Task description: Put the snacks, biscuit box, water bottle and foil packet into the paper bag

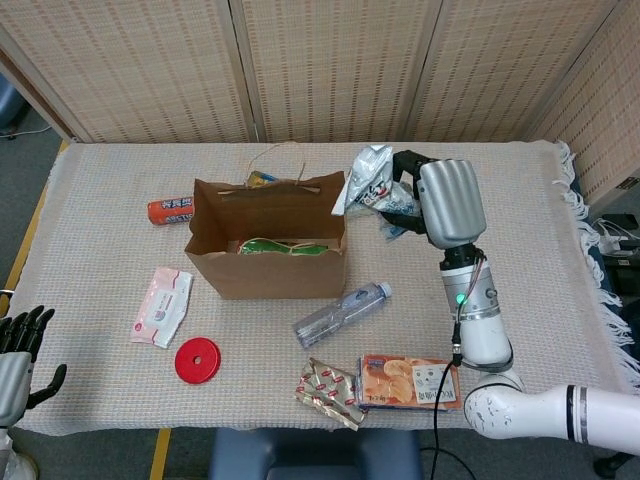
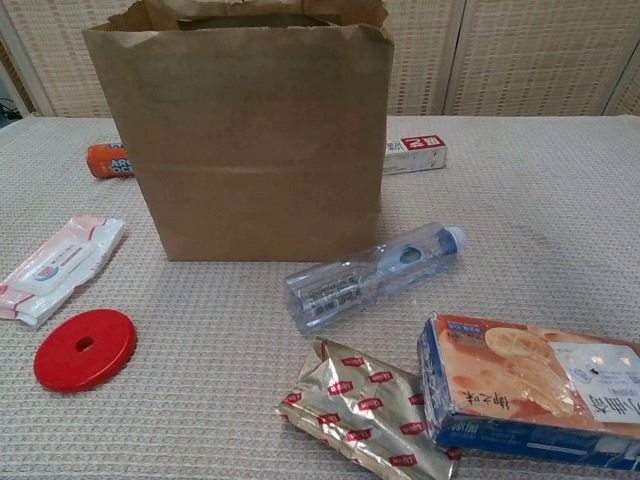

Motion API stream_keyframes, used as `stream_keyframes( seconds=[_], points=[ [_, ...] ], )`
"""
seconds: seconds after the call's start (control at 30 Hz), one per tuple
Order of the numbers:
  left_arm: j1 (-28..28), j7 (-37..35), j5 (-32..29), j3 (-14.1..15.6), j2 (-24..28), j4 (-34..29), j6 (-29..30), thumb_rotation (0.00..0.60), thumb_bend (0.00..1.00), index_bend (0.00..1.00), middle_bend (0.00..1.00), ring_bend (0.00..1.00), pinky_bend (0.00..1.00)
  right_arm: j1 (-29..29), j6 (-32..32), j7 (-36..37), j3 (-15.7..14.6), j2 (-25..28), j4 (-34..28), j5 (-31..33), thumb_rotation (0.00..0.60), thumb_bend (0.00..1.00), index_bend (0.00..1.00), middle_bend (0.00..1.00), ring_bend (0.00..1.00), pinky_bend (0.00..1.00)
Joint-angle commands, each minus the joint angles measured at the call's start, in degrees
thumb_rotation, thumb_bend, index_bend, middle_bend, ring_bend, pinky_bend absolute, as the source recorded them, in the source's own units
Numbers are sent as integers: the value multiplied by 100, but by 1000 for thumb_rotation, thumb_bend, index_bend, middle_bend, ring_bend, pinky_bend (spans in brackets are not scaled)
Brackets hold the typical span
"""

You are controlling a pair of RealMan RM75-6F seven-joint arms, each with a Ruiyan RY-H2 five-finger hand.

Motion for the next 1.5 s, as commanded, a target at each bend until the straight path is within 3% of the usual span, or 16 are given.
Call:
stream_keyframes(
  seconds=[0.03, 0.3, 0.6, 0.83, 1.03, 1.13, 1.3, 1.4, 1.5],
  points=[
    [9, -51, 9, 9, 20, 6, 0, 600, 375, 0, 0, 0, 0, 722, 254, -764, -57, -930, 410, -411, 600, 420, 819, 638, 685, 817],
    [16, -225, 34, 27, 78, 5, -21, 600, 376, 0, 0, 0, 0, 1231, 266, -1150, -38, -1835, 1120, -213, 600, 419, 819, 640, 685, 818],
    [15, -357, 38, 43, 139, -9, -65, 600, 377, 0, 0, 0, 0, 1621, 415, -1392, 11, -2536, 2260, -416, 600, 419, 821, 641, 685, 818],
    [-2, -415, 55, 60, 169, -21, -114, 600, 376, 0, 0, 0, 0, 1770, 331, -1513, -247, -2931, 3063, -720, 600, 419, 821, 642, 684, 818],
    [-7, -463, 50, 66, 188, -29, -137, 600, 377, 0, 0, 0, 0, 1775, 142, -1582, -370, -3139, 3289, -725, 600, 419, 778, 642, 652, 795],
    [-8, -465, 49, 66, 193, -29, -140, 600, 377, 0, 0, 0, 0, 1749, 25, -1838, -335, -3167, 3195, -481, 600, 404, 611, 599, 536, 691],
    [-5, -460, 56, 65, 194, -31, -125, 600, 378, 0, 0, 0, 0, 1666, -27, -2336, -174, -3072, 2839, 41, 600, 202, 86, 232, 153, 314],
    [-5, -443, 51, 65, 194, -35, -126, 600, 377, 0, 0, 0, 0, 1599, 39, -2516, -87, -2962, 2646, 223, 600, 154, 0, 117, 53, 230],
    [-5, -420, 42, 62, 189, -40, -123, 600, 376, 0, 0, 0, 0, 1538, 120, -2551, -45, -2855, 2521, 228, 600, 154, 0, 107, 46, 228]
  ],
)
